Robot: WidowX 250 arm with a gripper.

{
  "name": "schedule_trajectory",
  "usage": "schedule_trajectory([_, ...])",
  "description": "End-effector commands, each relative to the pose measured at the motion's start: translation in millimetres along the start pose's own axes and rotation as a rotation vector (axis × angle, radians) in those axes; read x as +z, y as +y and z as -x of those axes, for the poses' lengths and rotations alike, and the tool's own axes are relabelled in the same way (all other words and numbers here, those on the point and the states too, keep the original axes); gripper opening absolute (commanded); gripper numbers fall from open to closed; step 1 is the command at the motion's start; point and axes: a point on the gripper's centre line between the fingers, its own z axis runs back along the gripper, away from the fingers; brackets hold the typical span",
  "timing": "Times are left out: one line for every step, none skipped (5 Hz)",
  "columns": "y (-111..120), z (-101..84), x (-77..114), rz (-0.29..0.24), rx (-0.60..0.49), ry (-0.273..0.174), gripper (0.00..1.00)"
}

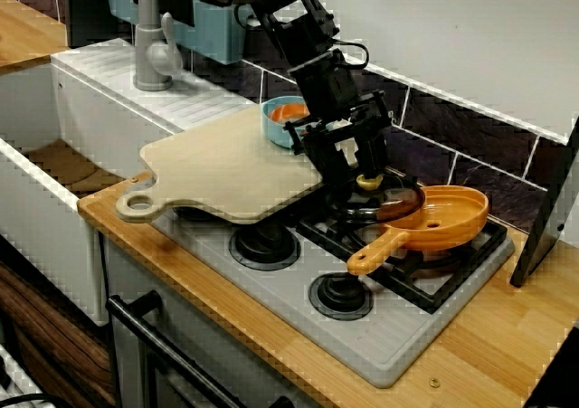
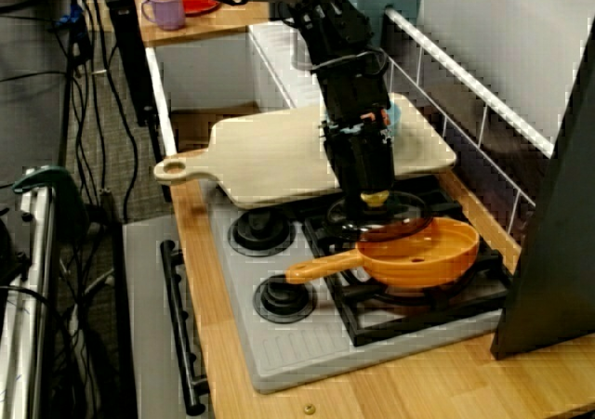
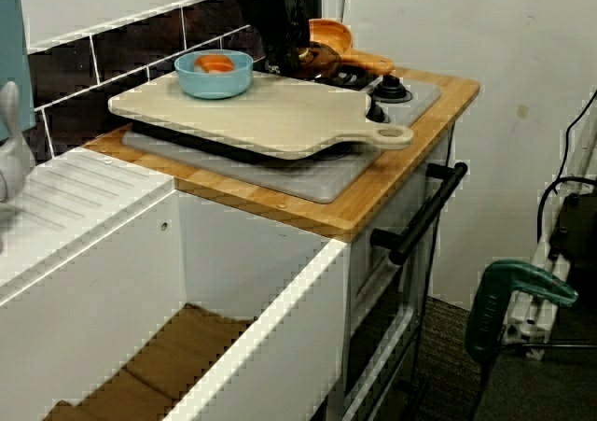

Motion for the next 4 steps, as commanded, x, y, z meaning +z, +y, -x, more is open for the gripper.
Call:
schedule_trajectory([-7.2, 0.1, 3.4, -0.011, -0.018, -0.055, 0.32])
schedule_trajectory([-8.2, 0.7, 6.8, -0.015, -0.019, -0.058, 1.0])
schedule_trajectory([-11.5, 3.7, 11.4, -0.023, -0.036, -0.066, 1.0])
schedule_trajectory([-14.8, 9.8, 8.1, -0.076, -0.064, -0.096, 1.0])
